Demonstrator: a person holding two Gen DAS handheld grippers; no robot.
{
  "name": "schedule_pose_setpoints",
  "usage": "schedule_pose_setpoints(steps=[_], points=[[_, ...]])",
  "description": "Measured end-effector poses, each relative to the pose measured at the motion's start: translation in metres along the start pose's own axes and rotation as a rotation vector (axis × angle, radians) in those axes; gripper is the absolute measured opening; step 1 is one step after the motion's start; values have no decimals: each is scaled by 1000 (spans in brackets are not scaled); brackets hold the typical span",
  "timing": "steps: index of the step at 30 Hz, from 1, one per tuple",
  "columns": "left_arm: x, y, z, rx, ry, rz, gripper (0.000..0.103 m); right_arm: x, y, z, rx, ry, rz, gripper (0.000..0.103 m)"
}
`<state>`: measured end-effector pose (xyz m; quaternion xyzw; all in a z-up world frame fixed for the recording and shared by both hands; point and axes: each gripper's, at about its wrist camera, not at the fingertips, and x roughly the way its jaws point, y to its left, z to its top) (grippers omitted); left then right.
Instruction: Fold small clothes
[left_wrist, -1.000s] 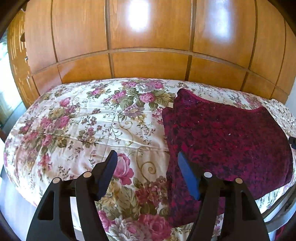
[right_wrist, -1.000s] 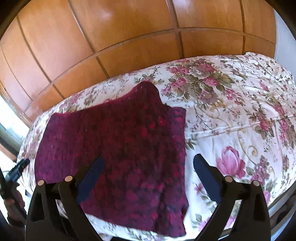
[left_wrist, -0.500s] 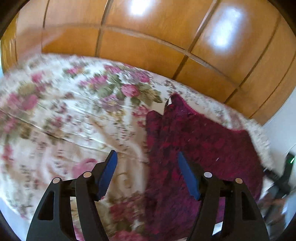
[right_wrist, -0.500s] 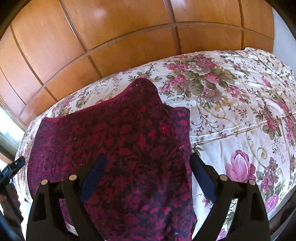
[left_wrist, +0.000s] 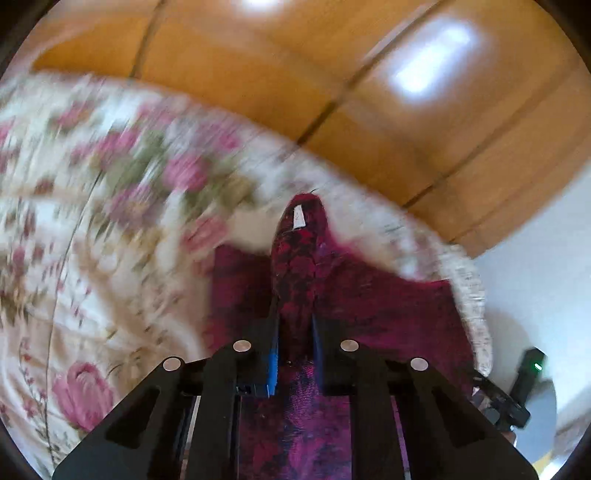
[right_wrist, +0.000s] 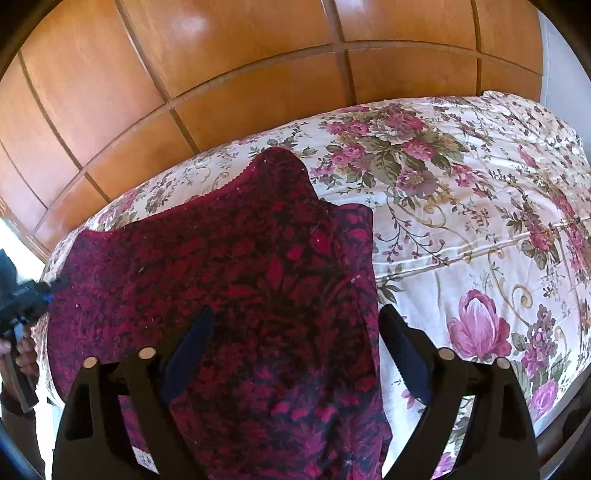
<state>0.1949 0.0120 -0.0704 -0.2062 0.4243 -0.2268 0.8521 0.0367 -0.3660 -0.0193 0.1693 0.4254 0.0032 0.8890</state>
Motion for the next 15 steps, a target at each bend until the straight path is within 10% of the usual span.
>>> schedule_pose_setpoints(steps=[4, 11, 15], points=[[-12, -23, -10, 122, -61, 85, 14, -6, -6, 4, 13, -19, 21, 78], [9, 3, -10, 30, -26, 103, 14, 3, 2, 44, 3, -63, 13, 77], [-9, -9, -9, 75, -76, 57, 14, 31, 14, 67, -24, -10, 5, 49]])
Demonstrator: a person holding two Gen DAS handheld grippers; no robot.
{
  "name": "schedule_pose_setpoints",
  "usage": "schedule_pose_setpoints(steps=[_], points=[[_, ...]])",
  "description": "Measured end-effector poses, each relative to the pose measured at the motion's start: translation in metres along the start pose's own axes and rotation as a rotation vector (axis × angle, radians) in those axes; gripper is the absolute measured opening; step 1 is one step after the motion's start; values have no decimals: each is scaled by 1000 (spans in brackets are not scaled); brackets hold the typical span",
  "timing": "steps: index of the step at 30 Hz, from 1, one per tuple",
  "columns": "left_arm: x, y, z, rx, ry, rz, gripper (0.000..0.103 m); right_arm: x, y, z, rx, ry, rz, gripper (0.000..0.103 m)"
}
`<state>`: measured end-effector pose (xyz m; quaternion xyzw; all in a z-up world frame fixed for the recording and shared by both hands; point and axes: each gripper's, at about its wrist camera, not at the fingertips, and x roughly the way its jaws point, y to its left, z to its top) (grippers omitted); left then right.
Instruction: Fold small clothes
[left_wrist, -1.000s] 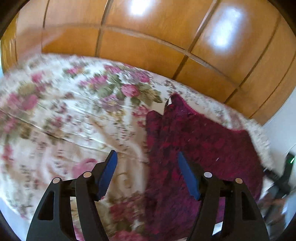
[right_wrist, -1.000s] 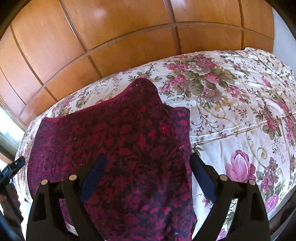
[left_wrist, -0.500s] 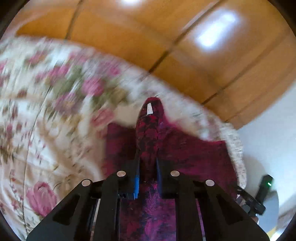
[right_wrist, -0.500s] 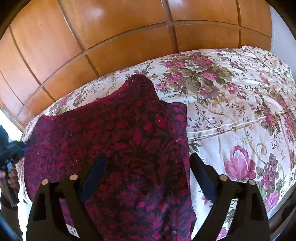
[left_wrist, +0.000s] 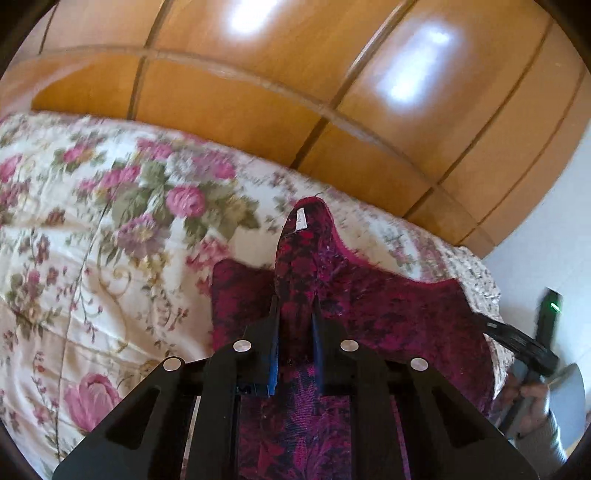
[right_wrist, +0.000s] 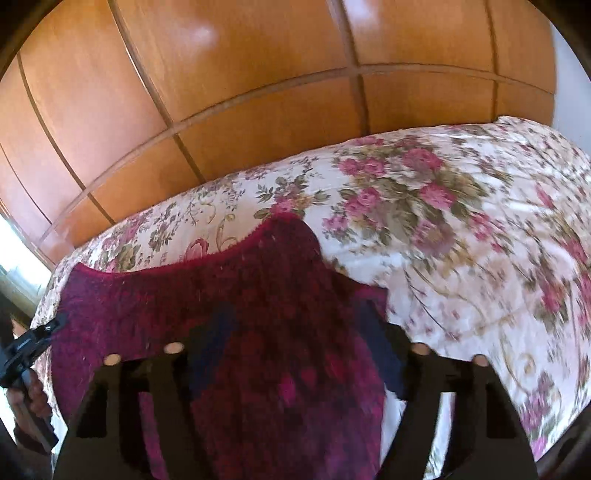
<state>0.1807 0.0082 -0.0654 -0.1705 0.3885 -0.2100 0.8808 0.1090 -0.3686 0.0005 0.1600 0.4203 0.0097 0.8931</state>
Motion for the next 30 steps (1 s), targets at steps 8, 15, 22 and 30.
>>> schedule_pose_setpoints(steps=[8, 15, 22, 30], points=[[-4, 2, 7, 3, -54, -17, 14, -22, 1, 9, -24, -81, -40, 8], [46, 30, 8, -116, 40, 108, 14, 19, -14, 9, 22, -41, -141, 8], [62, 37, 4, -101, 84, 183, 19, 48, -19, 1, 8, -7, -210, 8], [7, -8, 1, 7, -59, 242, 21, 20, -23, -2, 37, -42, -165, 43]])
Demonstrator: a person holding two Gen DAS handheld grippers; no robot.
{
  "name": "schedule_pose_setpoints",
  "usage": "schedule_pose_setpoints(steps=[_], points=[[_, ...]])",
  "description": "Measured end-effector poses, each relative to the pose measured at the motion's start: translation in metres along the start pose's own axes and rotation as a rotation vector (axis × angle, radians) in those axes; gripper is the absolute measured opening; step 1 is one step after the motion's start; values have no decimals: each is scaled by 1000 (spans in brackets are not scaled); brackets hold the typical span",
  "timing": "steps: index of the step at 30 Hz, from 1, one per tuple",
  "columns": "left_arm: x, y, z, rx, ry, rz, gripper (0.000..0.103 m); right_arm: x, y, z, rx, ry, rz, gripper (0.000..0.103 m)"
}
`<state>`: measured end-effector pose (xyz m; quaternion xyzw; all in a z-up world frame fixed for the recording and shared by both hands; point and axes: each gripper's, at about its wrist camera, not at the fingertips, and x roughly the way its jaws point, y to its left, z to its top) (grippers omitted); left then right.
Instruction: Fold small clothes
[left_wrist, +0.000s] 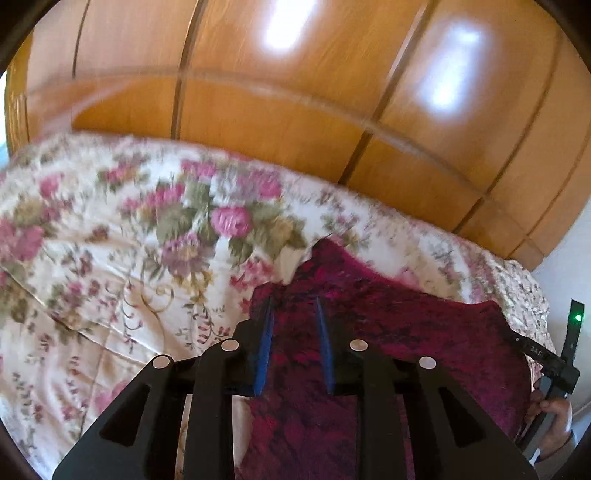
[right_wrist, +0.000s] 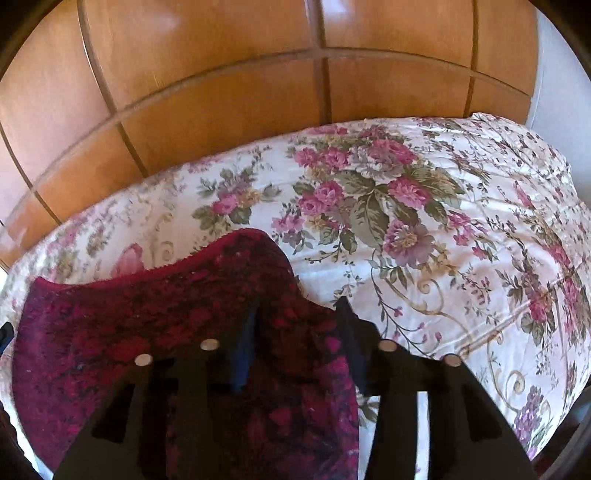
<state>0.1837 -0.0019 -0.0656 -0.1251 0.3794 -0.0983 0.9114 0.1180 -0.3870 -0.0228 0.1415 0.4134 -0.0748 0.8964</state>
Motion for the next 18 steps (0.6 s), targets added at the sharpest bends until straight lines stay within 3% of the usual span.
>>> schedule_pose_setpoints(steps=[3, 8, 10, 12, 18], points=[[-21, -20, -10, 73, -44, -26, 21, -28, 9, -9, -39, -49, 12, 43], [-15, -54, -36, 198, -7, -62, 21, -58, 47, -36, -154, -39, 143, 45], [0, -50, -46, 165, 50, -62, 21, -58, 61, -48, -208, -9, 167, 44], [10, -39, -54, 124, 76, -37, 21, -52, 66, -60, -245, 20, 126, 44], [20, -18, -63, 71, 80, -95, 21, -30, 39, -61, -165, 62, 139, 37]])
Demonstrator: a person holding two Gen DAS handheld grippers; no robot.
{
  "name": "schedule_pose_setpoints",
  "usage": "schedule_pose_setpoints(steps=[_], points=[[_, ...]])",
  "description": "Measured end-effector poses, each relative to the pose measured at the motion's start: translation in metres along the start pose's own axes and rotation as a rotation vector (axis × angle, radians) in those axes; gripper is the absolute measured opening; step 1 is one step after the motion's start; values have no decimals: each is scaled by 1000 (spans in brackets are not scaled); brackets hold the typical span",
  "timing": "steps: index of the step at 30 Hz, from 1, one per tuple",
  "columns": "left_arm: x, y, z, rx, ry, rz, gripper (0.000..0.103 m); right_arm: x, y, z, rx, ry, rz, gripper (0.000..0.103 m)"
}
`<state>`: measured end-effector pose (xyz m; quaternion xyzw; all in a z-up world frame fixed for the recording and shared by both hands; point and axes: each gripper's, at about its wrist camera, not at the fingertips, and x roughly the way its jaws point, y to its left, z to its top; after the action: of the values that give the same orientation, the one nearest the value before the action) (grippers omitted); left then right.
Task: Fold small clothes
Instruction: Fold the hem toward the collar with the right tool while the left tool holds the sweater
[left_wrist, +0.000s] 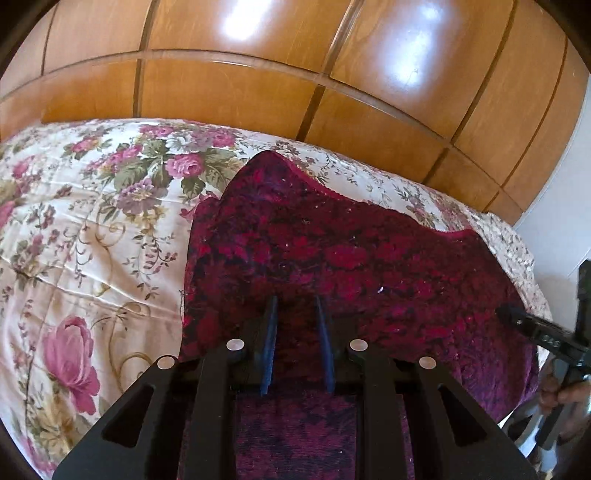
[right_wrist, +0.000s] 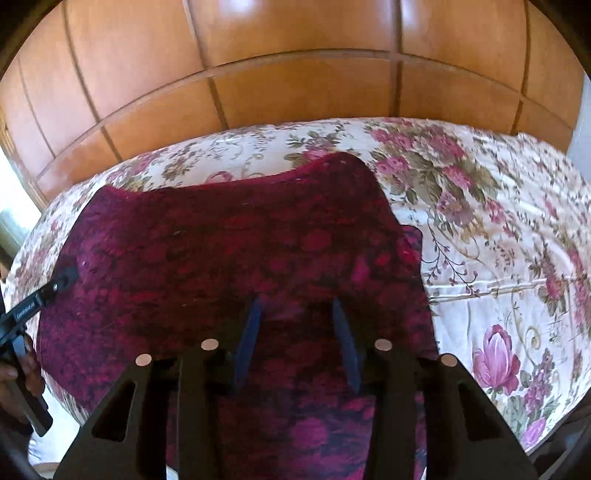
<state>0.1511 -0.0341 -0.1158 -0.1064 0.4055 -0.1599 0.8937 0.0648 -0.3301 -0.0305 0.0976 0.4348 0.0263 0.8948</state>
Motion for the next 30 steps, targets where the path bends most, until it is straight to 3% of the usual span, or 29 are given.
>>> schedule_pose_setpoints(steps=[4, 8, 10, 11, 14, 15, 20, 25, 30], points=[[-4, -8, 5, -17, 12, 28, 21, 4, -3, 1, 15, -12, 1, 38], [-21, -33, 5, 47, -4, 87, 21, -12, -7, 1, 48, -22, 33, 43], [-29, -44, 3, 62, -23, 82, 47, -27, -12, -1, 73, -49, 46, 57], [-32, -49, 1, 70, -40, 87, 50, -34, -15, -2, 85, -66, 44, 67], [-38, -66, -2, 114, -66, 86, 51, -50, -38, -7, 160, -78, 79, 76], [-38, -70, -3, 124, -68, 86, 51, -51, -46, -9, 187, -69, 95, 82], [-33, -89, -7, 160, -55, 59, 51, -44, -96, -31, 373, 14, 183, 91], [-24, -104, -11, 203, -34, 41, 51, -30, -127, -55, 521, 71, 353, 98], [-15, -119, -15, 247, -11, 19, 51, -15, -137, -67, 569, 111, 423, 100]])
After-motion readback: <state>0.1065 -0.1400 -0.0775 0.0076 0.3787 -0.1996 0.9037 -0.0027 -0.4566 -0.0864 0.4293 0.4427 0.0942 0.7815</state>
